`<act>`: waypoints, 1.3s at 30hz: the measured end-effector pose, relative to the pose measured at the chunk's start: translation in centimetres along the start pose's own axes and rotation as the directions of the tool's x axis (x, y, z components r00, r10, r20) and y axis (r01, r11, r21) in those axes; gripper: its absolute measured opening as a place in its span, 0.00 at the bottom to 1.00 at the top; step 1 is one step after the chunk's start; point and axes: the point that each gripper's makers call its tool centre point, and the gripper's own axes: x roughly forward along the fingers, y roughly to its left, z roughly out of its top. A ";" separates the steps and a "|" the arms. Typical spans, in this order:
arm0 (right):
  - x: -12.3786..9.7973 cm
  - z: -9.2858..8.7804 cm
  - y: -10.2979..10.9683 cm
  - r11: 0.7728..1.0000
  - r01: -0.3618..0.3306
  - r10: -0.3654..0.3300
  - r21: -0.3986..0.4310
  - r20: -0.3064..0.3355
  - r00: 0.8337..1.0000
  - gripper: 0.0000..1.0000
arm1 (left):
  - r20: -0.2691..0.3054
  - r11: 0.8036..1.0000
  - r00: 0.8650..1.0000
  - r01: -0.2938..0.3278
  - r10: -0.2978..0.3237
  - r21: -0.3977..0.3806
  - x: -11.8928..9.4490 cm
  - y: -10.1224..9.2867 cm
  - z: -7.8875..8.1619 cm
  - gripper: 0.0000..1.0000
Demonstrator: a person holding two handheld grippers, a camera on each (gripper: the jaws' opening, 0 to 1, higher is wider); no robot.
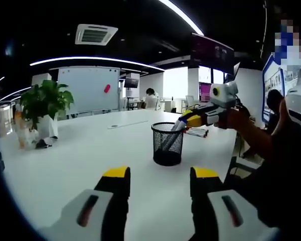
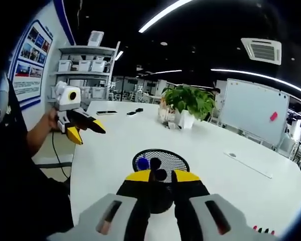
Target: Pick up the whiteboard markers from the pen holder and place them facing the whiteboard neatly
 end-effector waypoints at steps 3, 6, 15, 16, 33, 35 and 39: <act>0.0 -0.1 -0.1 1.000 0.004 -0.004 0.006 0.000 1.000 0.14 | -0.002 1.000 1.000 0.000 0.000 0.000 0.1 0.0 -0.1 0.49; 0.1 -0.1 0.0 1.000 0.001 -0.001 0.012 0.000 1.000 0.15 | -0.003 1.000 1.000 0.003 -0.003 0.000 0.1 -0.1 -0.1 0.49; 0.3 -0.1 0.2 1.000 -0.001 0.001 0.021 -0.004 1.000 0.13 | -0.002 1.000 1.000 -0.001 0.001 0.000 0.0 0.0 -0.1 0.49; 0.4 0.0 0.3 1.000 0.002 -0.002 0.016 -0.005 1.000 0.13 | -0.002 1.000 1.000 -0.002 0.002 0.001 0.0 0.0 -0.1 0.49; -1.4 2.2 -1.2 0.996 0.079 -0.081 0.042 0.069 0.994 0.13 | 0.002 1.000 1.000 -0.005 0.005 0.001 0.0 0.1 0.0 0.49; -1.7 2.7 -1.5 0.995 0.088 -0.092 0.045 0.086 0.992 0.13 | 0.002 1.000 1.000 -0.004 0.004 0.002 0.0 0.1 0.0 0.49; -2.2 3.3 -1.7 0.994 0.101 -0.106 0.051 0.109 0.988 0.13 | 0.004 1.000 1.000 -0.005 0.005 0.002 0.0 0.1 0.1 0.49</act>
